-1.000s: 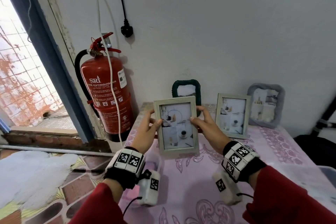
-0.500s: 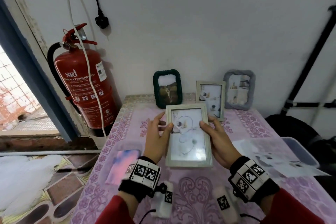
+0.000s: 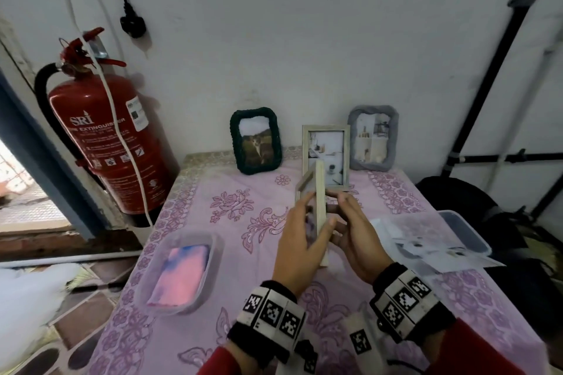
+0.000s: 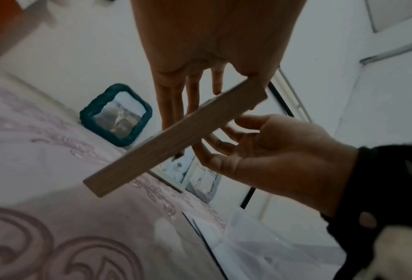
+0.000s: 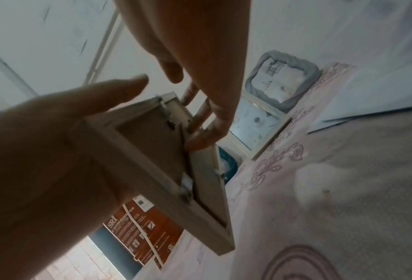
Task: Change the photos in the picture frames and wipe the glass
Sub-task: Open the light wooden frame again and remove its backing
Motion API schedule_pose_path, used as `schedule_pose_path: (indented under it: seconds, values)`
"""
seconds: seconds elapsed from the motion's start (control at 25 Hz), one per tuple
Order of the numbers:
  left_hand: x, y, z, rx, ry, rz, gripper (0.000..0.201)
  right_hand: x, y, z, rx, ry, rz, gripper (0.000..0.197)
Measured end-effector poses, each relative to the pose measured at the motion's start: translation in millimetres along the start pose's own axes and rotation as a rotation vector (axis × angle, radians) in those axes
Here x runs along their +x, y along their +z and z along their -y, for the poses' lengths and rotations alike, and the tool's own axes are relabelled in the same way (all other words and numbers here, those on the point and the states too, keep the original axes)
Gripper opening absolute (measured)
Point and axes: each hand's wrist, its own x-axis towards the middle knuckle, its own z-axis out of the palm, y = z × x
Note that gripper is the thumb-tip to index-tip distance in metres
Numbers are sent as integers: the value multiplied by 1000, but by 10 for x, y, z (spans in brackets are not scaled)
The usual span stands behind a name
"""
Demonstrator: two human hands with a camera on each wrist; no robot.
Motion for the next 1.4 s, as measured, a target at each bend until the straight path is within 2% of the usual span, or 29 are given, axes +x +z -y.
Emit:
schedule_pose_path:
  seconds: [0.2,0.36,0.48,0.6,0.84,1.08,1.24,1.4]
  values:
    - [-15,-83,38,-137,-34,-76,37,-29,-57,-93,-216,-45,-40,25]
    - [-23,-180,97,-315,-111,-121,31,-42,-142,-201,-414,-98,-146,35]
    - [-42,-193,158,-401,-153,-144,31,-54,-215,-261,-286,-8,-183,44]
    - [-65,-210,265,-448,-222,-191,33,-62,-317,-291,-280,1,-189,40]
    - [-81,-218,512,-242,-302,-173,30,-107,-455,-383,-279,10,-135,39]
    - [-66,-326,739,44,-388,-102,24,-64,-531,-432,-416,95,-99,43]
    - [-82,-355,822,58,-469,-70,26,-9,-527,-415,-525,148,-62,43]
    - [-104,-382,842,189,-469,-7,27,-7,-595,-369,-552,227,-27,56]
